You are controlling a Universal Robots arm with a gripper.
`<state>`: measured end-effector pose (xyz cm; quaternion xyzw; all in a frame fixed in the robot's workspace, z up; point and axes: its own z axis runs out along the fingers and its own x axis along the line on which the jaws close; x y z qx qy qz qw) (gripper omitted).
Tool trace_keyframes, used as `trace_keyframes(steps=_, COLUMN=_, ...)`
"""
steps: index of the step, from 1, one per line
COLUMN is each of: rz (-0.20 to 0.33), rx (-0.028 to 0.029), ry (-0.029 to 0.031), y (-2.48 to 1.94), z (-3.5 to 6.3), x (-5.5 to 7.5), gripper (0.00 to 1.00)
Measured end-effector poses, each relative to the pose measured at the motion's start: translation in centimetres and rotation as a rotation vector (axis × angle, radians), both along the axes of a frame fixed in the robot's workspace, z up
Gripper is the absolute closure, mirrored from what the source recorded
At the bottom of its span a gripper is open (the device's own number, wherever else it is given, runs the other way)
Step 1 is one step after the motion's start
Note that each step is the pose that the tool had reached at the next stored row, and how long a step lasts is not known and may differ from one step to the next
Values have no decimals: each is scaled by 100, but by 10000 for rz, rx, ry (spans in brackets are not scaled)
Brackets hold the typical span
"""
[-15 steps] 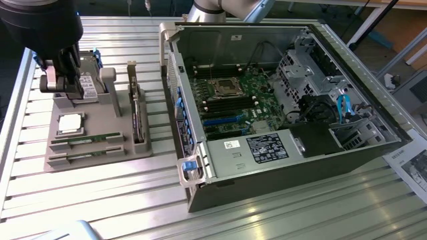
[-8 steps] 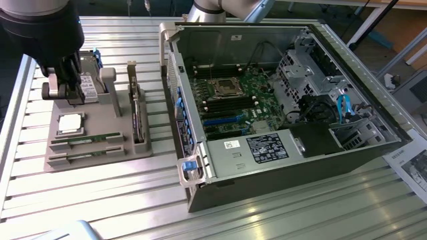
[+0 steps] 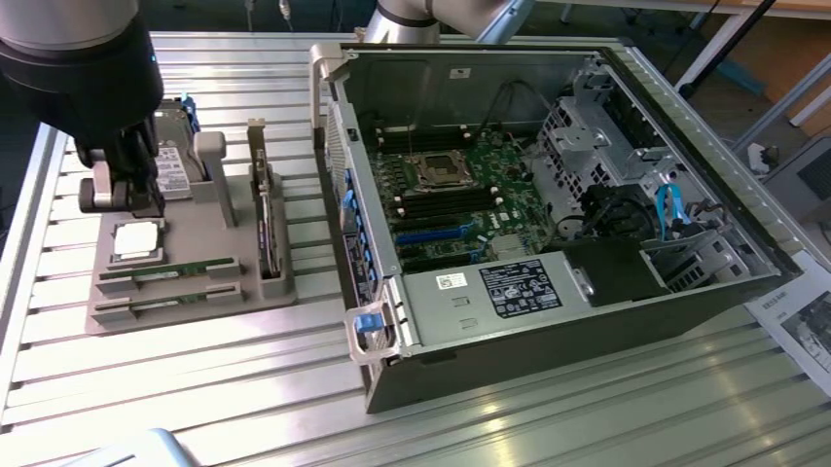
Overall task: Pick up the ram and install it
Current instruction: 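Pick up the ram and move it above insertion slot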
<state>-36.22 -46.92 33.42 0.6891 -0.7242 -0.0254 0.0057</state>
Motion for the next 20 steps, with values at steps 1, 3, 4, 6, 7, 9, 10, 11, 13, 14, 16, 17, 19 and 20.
trace_keyframes(steps=1, rz=0, rx=1, ry=0, y=-12, z=-1, x=0, gripper=90)
trace_keyframes(steps=3, rz=-1, rx=1, ry=-1, y=-12, z=-1, x=0, gripper=90)
trace_keyframes(steps=4, rz=-1, rx=1, ry=-1, y=-12, z=-1, x=0, gripper=90)
trace_keyframes(steps=6, rz=0, rx=1, ry=0, y=-12, z=-1, x=0, gripper=90)
trace_keyframes(steps=7, rz=0, rx=2, ry=-1, y=-13, z=-6, x=0, gripper=90)
trace_keyframes(steps=9, rz=2, rx=0, ry=0, y=-24, z=-31, x=0, gripper=90)
trace_keyframes(steps=10, rz=0, rx=0, ry=0, y=-31, z=-45, x=0, gripper=90)
trace_keyframes(steps=11, rz=1, rx=0, ry=0, y=-46, z=-70, x=0, gripper=90)
trace_keyframes(steps=13, rz=0, rx=1, ry=-1, y=-67, z=-100, x=0, gripper=90)
trace_keyframes(steps=14, rz=0, rx=1, ry=-1, y=-85, z=-122, x=0, gripper=90)
trace_keyframes(steps=16, rz=0, rx=1, ry=-1, y=-121, z=-165, x=0, gripper=90)
trace_keyframes(steps=17, rz=0, rx=2, ry=-2, y=-130, z=-176, x=0, gripper=90)
trace_keyframes(steps=19, rz=0, rx=1, ry=-1, y=-160, z=-219, x=0, gripper=90)
trace_keyframes(steps=20, rz=0, rx=1, ry=-1, y=-167, z=-232, x=0, gripper=90)
